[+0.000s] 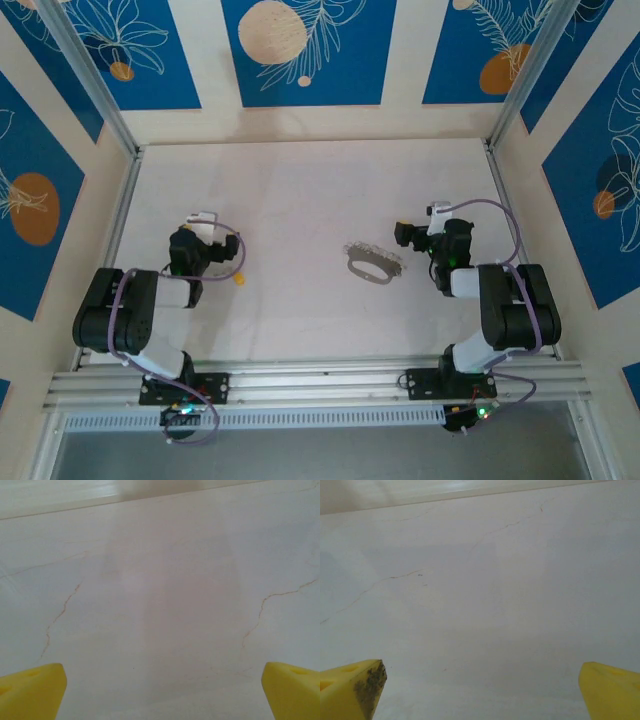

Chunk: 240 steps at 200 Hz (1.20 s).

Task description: Put the keys on the keyring

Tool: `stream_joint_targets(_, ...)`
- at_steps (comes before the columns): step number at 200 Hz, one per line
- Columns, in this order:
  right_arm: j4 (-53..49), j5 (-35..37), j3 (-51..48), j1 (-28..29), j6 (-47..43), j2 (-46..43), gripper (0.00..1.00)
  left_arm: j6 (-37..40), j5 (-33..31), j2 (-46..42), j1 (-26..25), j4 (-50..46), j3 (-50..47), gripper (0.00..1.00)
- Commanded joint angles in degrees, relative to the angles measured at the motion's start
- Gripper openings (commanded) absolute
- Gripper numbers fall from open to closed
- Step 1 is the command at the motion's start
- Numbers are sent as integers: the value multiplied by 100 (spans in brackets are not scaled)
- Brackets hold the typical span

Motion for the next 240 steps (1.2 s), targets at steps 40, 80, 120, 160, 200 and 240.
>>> stream_joint_targets(40,58,77,7,16,-97,-33,99,-83,-42,24,113,15,93,100)
stream_joint_targets(80,58,70,4,7,-101,-35,99,-86,-34,38,118,-53,136,100)
stream_joint_targets(120,23,33,37,-16,-86,-14,99,-89,-25,50,123,-102,164,100)
stream_joint_targets(160,36,29,11,-14,-81,-29,99,-87,-25,25,118,-45,121,100)
stream_joint_targets(200,-1402,411,404,104,0,-928,99,-65,-39,-501,109,-1572,751,100)
stream_joint_targets(240,-3615,-27,1080,34,1194,-1914,99,-374,-80,-1112,103,-2884,1352,100)
